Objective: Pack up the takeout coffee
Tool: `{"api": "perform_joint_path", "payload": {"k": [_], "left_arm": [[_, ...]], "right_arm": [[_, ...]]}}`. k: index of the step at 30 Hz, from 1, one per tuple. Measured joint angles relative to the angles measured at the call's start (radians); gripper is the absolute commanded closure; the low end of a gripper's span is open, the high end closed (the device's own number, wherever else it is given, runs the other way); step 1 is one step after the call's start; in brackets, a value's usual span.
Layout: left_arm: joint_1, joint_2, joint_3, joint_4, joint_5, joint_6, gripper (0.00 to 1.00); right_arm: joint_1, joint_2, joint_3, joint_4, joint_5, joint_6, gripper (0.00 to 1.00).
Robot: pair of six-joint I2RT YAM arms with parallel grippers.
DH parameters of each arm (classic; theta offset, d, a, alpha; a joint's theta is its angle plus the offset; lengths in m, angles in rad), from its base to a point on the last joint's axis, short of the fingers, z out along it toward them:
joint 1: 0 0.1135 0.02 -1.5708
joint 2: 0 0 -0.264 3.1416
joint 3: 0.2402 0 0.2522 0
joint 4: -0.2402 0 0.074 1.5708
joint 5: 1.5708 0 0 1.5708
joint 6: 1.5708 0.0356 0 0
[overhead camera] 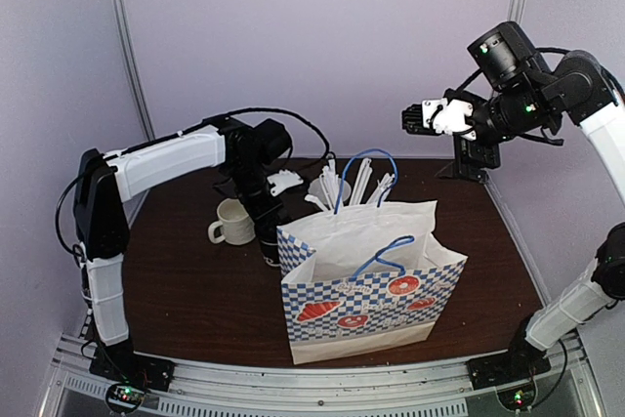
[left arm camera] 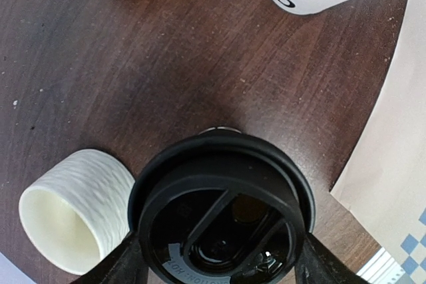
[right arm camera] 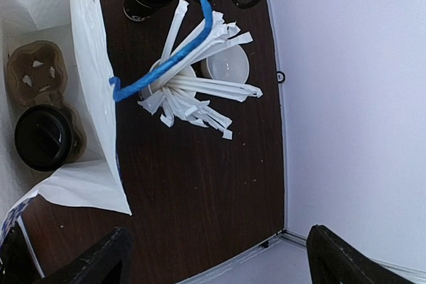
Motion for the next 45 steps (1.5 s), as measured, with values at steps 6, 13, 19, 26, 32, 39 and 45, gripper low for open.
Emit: {"api": "perform_joint_path", "payload": {"k": [6, 13, 19, 26, 32, 39, 45], "left_arm": [[0.0, -0.151, 0.0, -0.018, -0.035, -0.01, 0.4], [-0.001, -0.399, 0.071, -0.082, -0.113, -0.037, 0.42], [-0.002, -0.475, 0.174, -0.14, -0.106, -0.047, 0.43], [-0.045, -0.509, 0.28, -0.147, 0.01, -0.05, 0.43], [-0.09, -0.501, 0.335, -0.149, 0.032, -0.056, 0.43], [-0.119, -0.499, 0.384, -0.15, 0.052, -0.067, 0.43], [-0.125, -0.489, 0.386, -0.143, 0.068, -0.067, 0.43]], "right_arm": [[-0.113, 0.119, 0.096, -0.012, -0.181, 0.079, 0.07], [-0.139, 0.231, 0.106, -0.121, -0.467, 0.066, 0.13], [-0.118, 0.247, 0.07, -0.155, -0.562, 0.054, 0.23], [-0.1, 0.3, 0.058, -0.135, -0.606, 0.075, 0.38], [-0.087, 0.336, 0.042, -0.106, -0.651, 0.087, 0.76], [-0.084, 0.336, 0.005, -0.073, -0.695, 0.108, 1.0], [-0.084, 0.249, -0.079, -0.061, -0.669, 0.098, 1.0]]}}
